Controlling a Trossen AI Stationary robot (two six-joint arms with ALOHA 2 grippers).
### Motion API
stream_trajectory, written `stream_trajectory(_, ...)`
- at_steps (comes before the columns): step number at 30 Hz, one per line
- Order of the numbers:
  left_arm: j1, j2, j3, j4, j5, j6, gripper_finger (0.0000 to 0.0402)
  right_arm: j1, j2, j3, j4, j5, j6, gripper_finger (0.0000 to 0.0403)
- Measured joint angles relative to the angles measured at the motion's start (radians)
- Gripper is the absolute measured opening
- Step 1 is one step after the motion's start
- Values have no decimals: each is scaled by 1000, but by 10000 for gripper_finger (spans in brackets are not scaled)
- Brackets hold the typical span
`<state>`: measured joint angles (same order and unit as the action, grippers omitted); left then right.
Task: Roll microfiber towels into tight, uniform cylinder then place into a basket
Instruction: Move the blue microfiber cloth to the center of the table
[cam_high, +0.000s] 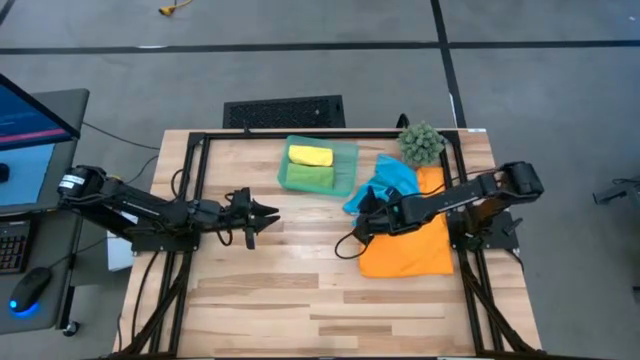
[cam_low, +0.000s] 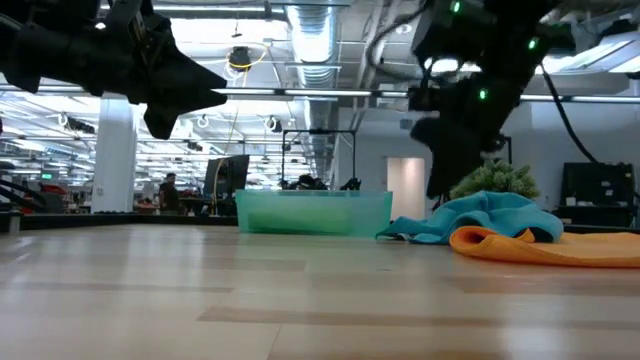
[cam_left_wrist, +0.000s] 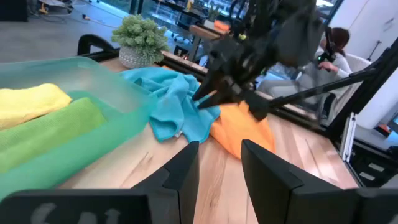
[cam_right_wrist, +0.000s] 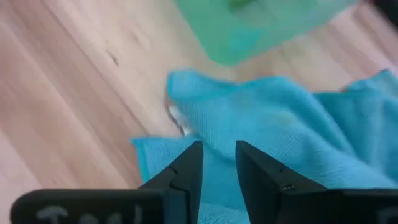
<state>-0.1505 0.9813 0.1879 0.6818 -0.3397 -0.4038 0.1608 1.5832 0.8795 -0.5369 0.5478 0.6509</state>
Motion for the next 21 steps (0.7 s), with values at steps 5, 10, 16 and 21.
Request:
stream_trajectory(5,0,0,0,-46,1,0,110,51,-99,0,4,4,-2,118)
stream_trajectory(10,0,0,0,-53,-17,0,110,117,-185,0,44,4,-5,118)
stream_trajectory(16,0,0,0,-33,-55,1,110,166,-150,0,136,-2,-5,118)
stream_trajectory(21,19,0,0,-27,-77,3,110,174,-49,0,140,-20,-72,118)
